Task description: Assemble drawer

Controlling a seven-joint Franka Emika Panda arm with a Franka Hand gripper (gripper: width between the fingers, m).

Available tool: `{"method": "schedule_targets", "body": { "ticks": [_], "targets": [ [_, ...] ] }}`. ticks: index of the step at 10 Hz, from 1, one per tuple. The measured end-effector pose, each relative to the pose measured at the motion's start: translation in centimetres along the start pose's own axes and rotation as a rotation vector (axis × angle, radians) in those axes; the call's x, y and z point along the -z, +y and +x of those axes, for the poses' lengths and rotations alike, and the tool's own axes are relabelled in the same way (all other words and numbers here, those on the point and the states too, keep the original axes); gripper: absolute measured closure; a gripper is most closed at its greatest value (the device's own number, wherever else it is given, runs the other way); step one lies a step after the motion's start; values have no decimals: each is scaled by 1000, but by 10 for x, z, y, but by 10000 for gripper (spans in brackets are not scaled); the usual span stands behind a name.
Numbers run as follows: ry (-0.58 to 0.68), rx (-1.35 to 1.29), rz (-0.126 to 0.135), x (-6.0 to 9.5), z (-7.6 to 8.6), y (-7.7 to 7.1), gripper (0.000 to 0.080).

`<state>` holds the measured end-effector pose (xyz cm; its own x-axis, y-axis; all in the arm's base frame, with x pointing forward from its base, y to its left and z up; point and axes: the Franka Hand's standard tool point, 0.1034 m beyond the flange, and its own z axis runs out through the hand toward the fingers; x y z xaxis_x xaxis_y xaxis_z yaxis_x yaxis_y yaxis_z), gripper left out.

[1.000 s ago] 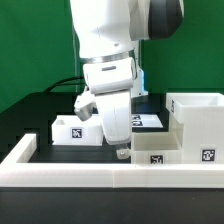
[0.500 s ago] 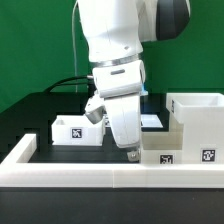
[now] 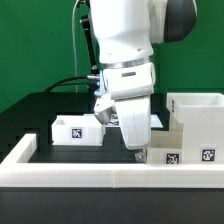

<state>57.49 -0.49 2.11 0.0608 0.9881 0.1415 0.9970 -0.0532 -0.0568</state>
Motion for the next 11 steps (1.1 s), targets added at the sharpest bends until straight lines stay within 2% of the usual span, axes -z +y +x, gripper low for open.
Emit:
{"method": "schedule_targets", "body": {
  "ticks": [5, 8, 9, 11],
  "targets": [
    [-25, -4, 4, 0, -1, 0, 151],
    [-27, 42, 26, 3, -1, 1, 151],
    [-27, 37, 27, 3, 4, 1, 151],
    [-16, 62, 38, 1, 28, 2, 151]
  ]
}}
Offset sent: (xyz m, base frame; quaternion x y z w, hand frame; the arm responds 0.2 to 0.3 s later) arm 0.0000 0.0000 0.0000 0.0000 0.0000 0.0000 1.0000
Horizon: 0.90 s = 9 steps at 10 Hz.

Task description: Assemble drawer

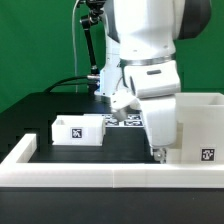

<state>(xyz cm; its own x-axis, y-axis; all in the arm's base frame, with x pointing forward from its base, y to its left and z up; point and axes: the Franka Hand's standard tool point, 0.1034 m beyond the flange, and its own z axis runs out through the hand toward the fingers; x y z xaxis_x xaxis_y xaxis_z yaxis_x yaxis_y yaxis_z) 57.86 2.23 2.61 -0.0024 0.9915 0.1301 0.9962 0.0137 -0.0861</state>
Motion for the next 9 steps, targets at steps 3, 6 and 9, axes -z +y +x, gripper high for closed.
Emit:
{"method": "schedule_targets", "body": {
  "ticks": [3, 6, 9],
  "targets": [
    [3, -11, 14, -5, 12, 1, 151],
    [2, 1, 14, -5, 5, 1, 151],
    [-9, -12, -2, 5, -51, -3, 151]
  ]
}}
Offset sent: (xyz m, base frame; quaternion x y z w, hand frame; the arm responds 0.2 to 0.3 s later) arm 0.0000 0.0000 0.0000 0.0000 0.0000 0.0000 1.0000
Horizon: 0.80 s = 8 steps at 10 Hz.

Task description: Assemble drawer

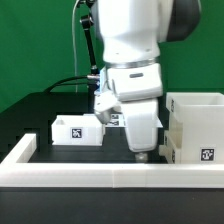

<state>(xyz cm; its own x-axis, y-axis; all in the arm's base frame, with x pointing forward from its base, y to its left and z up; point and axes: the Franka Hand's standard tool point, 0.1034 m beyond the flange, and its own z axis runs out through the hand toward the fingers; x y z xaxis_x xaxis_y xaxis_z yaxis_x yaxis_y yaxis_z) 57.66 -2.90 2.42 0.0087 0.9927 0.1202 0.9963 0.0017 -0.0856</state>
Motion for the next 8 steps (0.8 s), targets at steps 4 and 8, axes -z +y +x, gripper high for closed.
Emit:
{"method": "schedule_targets", "body": {
  "ticks": [4, 8],
  "targets": [
    [-29, -83, -20, 31, -42, -42, 151],
    [-44, -142, -13, 44, -54, -66, 151]
  ]
}}
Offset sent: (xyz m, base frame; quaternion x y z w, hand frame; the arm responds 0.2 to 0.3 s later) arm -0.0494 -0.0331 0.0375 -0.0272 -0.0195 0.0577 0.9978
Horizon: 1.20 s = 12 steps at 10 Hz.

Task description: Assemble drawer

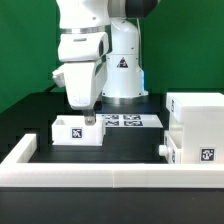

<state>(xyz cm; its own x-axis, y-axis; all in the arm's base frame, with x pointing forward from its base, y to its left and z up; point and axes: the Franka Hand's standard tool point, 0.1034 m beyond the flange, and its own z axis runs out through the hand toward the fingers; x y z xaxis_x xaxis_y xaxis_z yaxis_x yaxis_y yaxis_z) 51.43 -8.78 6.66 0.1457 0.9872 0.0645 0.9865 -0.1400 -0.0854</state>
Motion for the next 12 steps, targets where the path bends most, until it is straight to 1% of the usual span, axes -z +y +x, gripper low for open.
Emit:
{"method": "schedule_targets", "body": {
  "ticks": [5, 6, 7, 9, 10, 11, 12],
  "targets": [
    [11, -350, 4, -2, 2, -1, 151],
    [35, -472, -28, -2, -5, -3, 151],
    [49, -609, -54, -1, -14, -14, 151],
    [61, -808, -76, -2, -20, -35, 151],
    [72, -898, -74, -5, -22, -44, 151],
    [78, -969, -67, -8, -22, -48, 151],
    [82, -1016, -68, -7, -20, -46, 151]
  ]
}}
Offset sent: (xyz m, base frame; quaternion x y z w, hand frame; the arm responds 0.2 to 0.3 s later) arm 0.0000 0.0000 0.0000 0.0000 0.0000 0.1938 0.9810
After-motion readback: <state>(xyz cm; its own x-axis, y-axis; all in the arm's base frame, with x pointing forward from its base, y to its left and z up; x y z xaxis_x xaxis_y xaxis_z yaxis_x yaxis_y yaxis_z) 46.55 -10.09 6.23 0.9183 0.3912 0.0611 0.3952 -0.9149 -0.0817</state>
